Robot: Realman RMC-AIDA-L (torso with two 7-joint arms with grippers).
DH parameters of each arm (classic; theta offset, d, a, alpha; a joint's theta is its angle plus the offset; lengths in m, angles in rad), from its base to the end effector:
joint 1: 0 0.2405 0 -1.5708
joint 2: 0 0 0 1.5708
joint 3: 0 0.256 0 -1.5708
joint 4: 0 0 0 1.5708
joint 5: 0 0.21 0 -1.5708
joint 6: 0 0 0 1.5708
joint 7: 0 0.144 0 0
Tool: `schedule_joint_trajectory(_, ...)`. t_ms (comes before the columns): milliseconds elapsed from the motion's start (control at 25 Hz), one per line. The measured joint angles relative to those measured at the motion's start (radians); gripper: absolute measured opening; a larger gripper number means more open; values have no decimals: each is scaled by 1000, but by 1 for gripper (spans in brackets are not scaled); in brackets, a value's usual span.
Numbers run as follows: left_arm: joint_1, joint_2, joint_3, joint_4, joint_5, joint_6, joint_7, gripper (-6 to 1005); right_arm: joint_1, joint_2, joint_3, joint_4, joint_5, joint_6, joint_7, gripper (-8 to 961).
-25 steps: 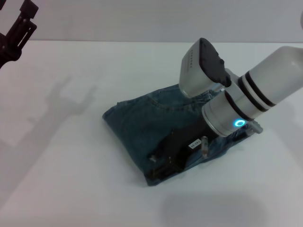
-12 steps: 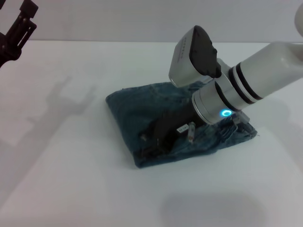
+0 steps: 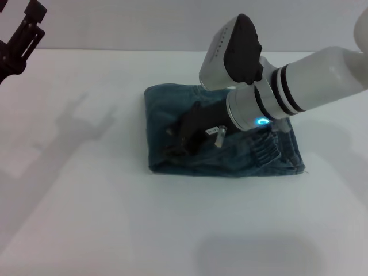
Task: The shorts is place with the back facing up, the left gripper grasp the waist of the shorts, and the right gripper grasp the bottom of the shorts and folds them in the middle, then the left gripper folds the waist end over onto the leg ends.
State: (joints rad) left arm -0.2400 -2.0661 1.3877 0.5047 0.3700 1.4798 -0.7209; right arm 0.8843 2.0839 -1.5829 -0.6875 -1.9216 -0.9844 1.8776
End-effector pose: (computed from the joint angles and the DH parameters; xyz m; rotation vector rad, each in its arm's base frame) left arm -0.2710 0.3037 0.0479 -1.7085 -0.3422 -1.3338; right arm 0.1273 0.3930 -0.1076 -2.9331 0.3348 0.0328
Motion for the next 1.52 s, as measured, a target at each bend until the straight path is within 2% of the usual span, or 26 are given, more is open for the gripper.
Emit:
schedule_joint_trajectory(160, 1, 0, 0, 0, 0, -1, 0, 846, -10, -3, 0, -15, 51, -24, -37, 518)
schedule_joint_trajectory(320, 2, 2, 0, 0, 1, -5, 0, 846, -77, -6, 5, -102, 119, -98, -94, 518)
schedule_joint_trajectory(360, 2, 2, 0, -3, 0, -6, 0, 846, -106, -9, 16, -135, 164, -140, -127, 518)
schedule_joint_trajectory(400, 2, 3, -1, -5, 0, -6, 0, 846, -166, -13, 55, -198, 269, -245, -211, 518)
schedule_joint_trajectory(440, 2, 3, -3, -8, 1, -6, 0, 846, -166, -13, 55, -198, 269, -245, -211, 518)
schedule_joint_trajectory(600, 0, 3, -5, -12, 0, -6, 6, 847, -327, -13, 214, -285, 500, -448, -435, 518)
schedule_joint_trajectory(800, 2, -1, -9, -18, -2, -5, 28, 847, -511, -9, 349, -224, 784, -478, -763, 518)
schedule_joint_trajectory(840, 4, -1, -10, -26, -9, -5, 36, 847, -556, -7, 394, -132, 917, -461, -924, 518)
schedule_joint_trajectory(920, 5, -2, -10, -34, -19, -5, 47, 847, -571, -7, 433, -9, 1061, -458, -1098, 519)
schedule_joint_trajectory(1120, 9, -4, -11, -92, -114, 0, 140, 847, -552, -10, 517, 266, 1407, -460, -1462, 519)
schedule_joint_trajectory(1160, 10, -6, -11, -106, -143, 0, 166, 847, -545, -9, 528, 308, 1470, -460, -1525, 519)
schedule_joint_trajectory(1200, 8, -8, -5, -156, -235, 0, 234, 847, -536, -8, 536, 347, 1536, -460, -1583, 519)
schedule_joint_trajectory(1360, 3, -9, -2, -208, -312, 0, 283, 846, -503, -13, 545, 453, 1766, -453, -1714, 519)
schedule_joint_trajectory(1520, -15, -12, -1, -282, -395, 0, 327, 846, -498, -17, 561, 474, 1852, -412, -1748, 519)
